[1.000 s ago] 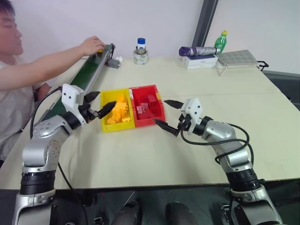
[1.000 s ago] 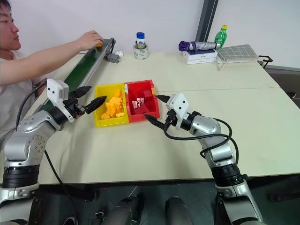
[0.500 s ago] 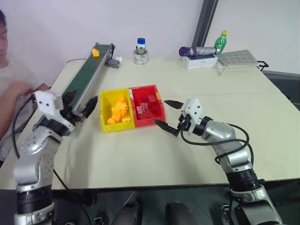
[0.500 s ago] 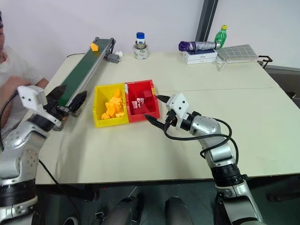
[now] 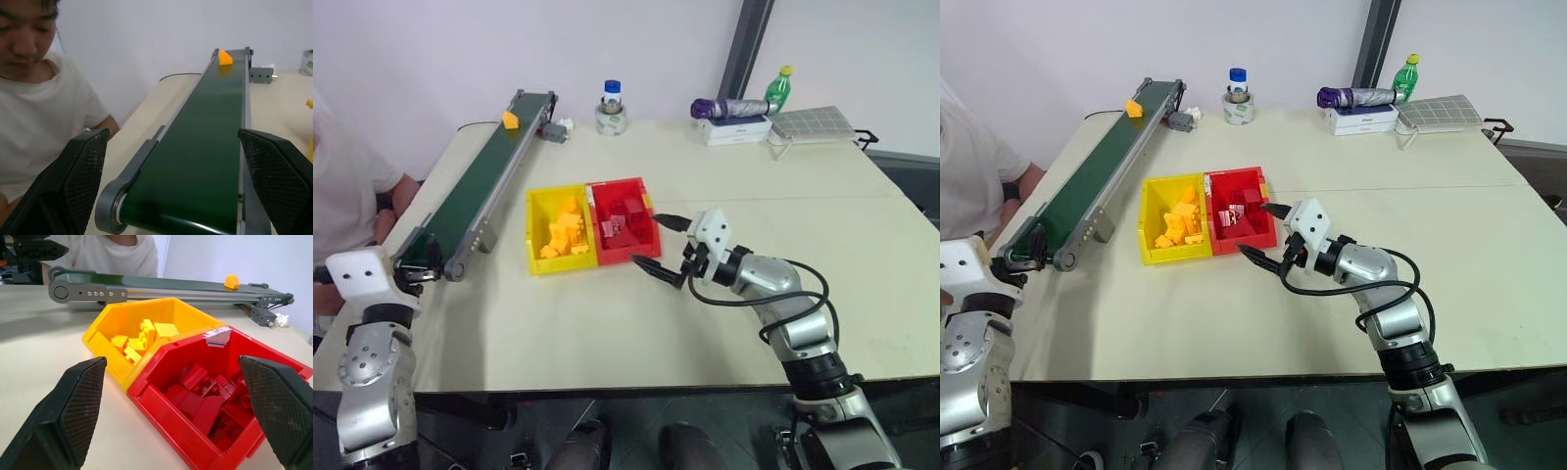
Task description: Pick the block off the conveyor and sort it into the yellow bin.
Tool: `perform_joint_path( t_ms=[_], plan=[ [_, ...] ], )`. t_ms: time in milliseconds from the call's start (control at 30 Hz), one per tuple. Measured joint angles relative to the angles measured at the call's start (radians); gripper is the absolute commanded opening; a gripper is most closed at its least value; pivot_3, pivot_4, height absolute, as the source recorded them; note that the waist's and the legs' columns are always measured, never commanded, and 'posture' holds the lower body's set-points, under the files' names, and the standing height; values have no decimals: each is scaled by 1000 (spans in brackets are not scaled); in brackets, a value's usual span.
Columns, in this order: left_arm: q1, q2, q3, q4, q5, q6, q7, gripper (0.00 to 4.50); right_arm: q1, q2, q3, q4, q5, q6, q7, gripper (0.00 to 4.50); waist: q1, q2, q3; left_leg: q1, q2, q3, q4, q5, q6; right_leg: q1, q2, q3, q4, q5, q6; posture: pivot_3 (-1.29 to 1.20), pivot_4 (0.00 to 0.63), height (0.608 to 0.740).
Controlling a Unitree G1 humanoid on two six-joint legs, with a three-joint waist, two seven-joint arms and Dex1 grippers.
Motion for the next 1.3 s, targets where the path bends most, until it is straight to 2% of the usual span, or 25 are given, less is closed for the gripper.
perform_joint_path(
  t_ms=[933, 1167, 1300],
  plan=[
    [-81, 19, -47, 58, -1, 40, -13, 4444, 0, 1, 1, 0, -1, -1, -10, 4500, -1, 0, 0, 0, 0, 0, 0, 0, 0, 0, 0, 0, 0, 0, 0, 0, 150, 740],
    [-186, 64, -91, 117, 30, 161, 22, 4444, 0, 4, 1, 0, -1, -2, -11, 4500, -1, 0, 0, 0, 0, 0, 0, 0, 0, 0, 0, -1, 0, 0, 0, 0, 150, 740],
    [-278, 101, -102, 138, 5, 288, 17, 4444, -1, 5, 1, 0, 0, -1, -11, 4500, -1, 0, 0, 0, 0, -1, 0, 0, 0, -1, 1, -1, 0, 0, 1, 0, 150, 740]
  ],
)
